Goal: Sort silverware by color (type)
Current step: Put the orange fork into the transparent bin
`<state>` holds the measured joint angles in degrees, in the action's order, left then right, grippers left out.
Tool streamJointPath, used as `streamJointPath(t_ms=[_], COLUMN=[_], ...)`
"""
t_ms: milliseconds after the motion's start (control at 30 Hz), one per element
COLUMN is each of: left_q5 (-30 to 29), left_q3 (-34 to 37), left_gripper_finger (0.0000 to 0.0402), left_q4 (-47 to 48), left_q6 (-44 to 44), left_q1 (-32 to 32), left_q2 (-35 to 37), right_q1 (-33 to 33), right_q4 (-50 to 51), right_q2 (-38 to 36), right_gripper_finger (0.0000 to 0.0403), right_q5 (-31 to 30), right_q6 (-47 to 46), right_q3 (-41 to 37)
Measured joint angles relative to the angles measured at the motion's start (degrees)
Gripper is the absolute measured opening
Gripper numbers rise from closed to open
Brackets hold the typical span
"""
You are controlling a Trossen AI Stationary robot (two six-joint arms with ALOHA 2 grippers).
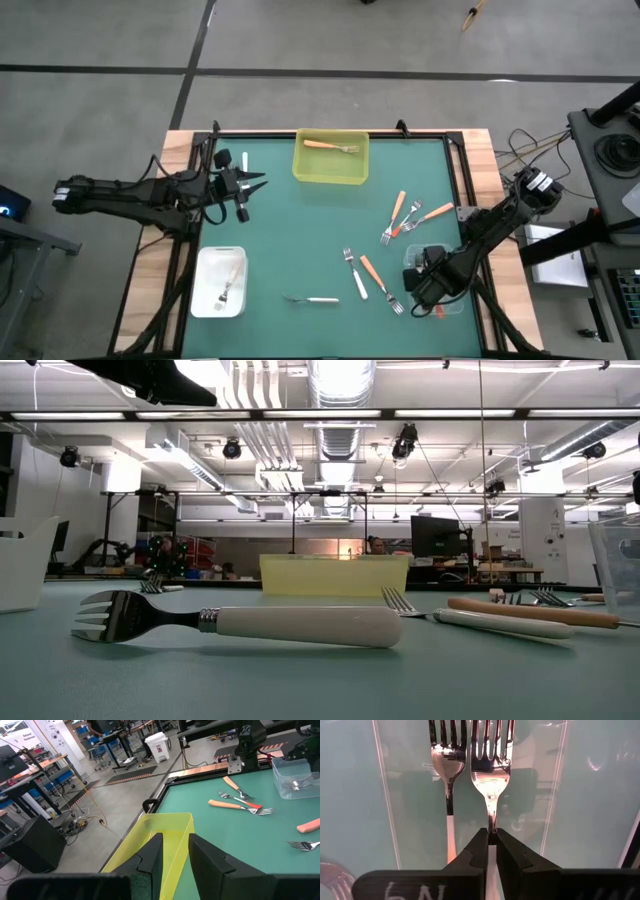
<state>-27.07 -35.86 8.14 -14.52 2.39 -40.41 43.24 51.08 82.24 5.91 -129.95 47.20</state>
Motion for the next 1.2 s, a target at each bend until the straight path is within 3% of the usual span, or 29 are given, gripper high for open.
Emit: streamJointPath(t_ms=[367, 667, 1000, 1200], left_q5=[0.0, 0.0, 0.0, 0.0], left_q3=[0.0, 0.0, 0.0, 0.0], left_gripper_finger=[0.0075, 0.0075, 0.0075, 0.0075], left_q4=[0.0, 0.0, 0.0, 0.0], left_q6=[0.0, 0.0, 0.0, 0.0], left_q1=[0.0, 0.0, 0.0, 0.0], left_q2=[0.0, 0.0, 0.0, 0.0], right_q1=[0.0, 0.0, 0.0, 0.0], right_q4=[0.6, 9.2, 12.3, 12.9], right_q2=[-0.1, -0.1, 0.0, 2.2], right_gripper_finger=[0.0013, 0.0013, 0.0013, 0.0013], right_q5=[-0.1, -0.4, -4.7, -10.9], right_q6=[0.5, 1.1, 1.5, 1.0], right_q3=[0.5, 5.4, 7.6, 7.6])
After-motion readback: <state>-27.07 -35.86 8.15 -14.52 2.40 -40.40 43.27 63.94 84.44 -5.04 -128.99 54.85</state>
